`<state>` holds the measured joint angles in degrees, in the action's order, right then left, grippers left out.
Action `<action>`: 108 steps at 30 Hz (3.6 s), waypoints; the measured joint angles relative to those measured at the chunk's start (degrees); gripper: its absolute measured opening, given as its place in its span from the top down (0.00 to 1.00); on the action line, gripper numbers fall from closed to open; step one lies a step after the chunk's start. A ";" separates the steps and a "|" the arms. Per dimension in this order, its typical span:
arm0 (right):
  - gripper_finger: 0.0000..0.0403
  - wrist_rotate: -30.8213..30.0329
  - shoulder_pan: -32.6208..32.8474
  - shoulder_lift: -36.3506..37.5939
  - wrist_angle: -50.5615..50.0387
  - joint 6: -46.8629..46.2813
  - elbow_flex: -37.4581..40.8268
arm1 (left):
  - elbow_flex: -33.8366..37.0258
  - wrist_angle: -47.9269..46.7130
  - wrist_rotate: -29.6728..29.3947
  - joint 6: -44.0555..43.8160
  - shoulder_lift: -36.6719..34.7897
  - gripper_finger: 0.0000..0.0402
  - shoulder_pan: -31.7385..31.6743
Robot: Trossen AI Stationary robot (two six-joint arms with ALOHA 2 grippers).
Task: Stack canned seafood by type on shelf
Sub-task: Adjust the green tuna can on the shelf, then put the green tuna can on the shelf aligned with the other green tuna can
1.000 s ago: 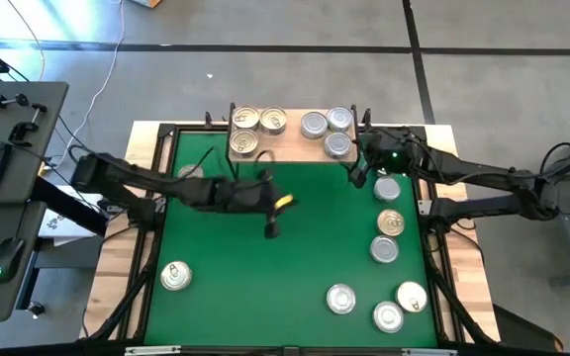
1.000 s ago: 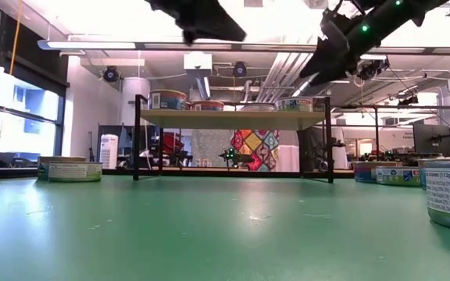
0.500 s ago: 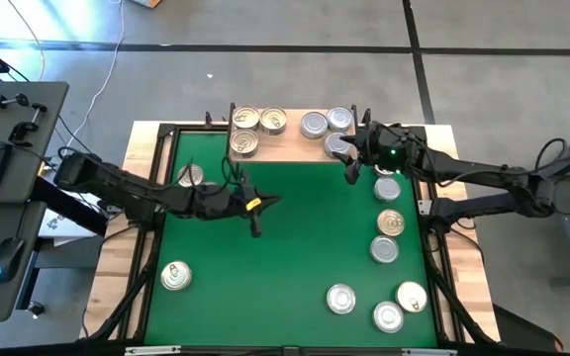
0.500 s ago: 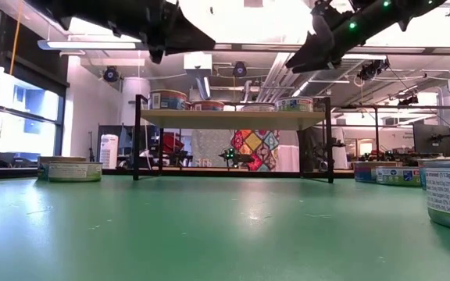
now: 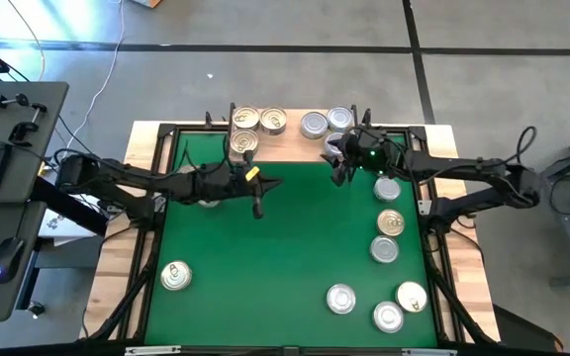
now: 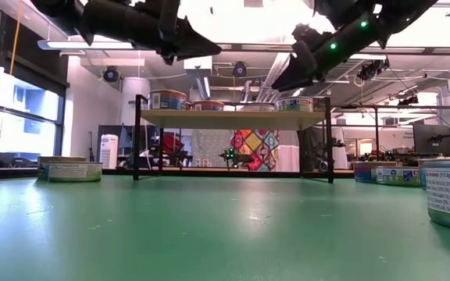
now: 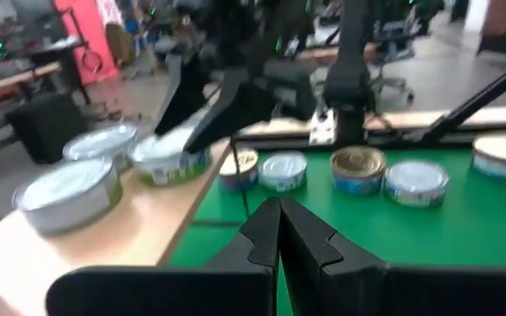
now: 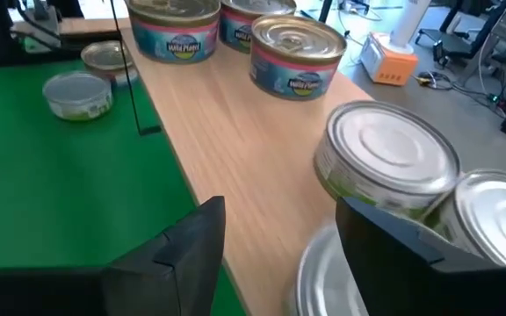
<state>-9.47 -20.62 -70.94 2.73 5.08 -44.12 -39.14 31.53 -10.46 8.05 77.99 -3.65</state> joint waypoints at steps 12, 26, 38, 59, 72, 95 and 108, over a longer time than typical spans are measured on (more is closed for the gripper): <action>0.48 3.81 3.20 -3.08 3.91 -3.57 -0.07 | -0.02 -0.22 -0.54 -7.82 0.00 1.00 0.72; 0.48 3.90 7.92 -1.33 -1.90 -5.51 -0.07 | -0.02 -0.26 -11.04 -12.46 0.00 1.00 9.38; 0.48 4.69 1.98 -1.41 -20.04 4.15 -10.90 | -0.02 -0.33 -13.09 -11.83 0.00 1.00 10.81; 0.51 8.98 -13.05 -23.09 -22.48 8.49 -30.71 | -0.06 -0.33 -15.86 -9.79 0.00 1.00 10.37; 0.51 9.27 -16.64 -29.88 -21.37 5.24 -36.77 | -0.06 -0.39 -15.87 -8.94 0.00 1.00 10.37; 0.51 8.71 6.65 5.42 -25.63 9.94 -16.09 | -0.06 -3.25 -15.89 -8.22 0.03 1.00 12.34; 0.51 7.10 43.52 23.86 -12.98 -16.97 16.97 | -0.06 -0.98 -15.87 -10.62 5.05 1.00 13.15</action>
<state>-2.37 22.89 -47.08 -10.25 -11.89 -27.15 -39.20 30.55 -26.33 -2.57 83.04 9.50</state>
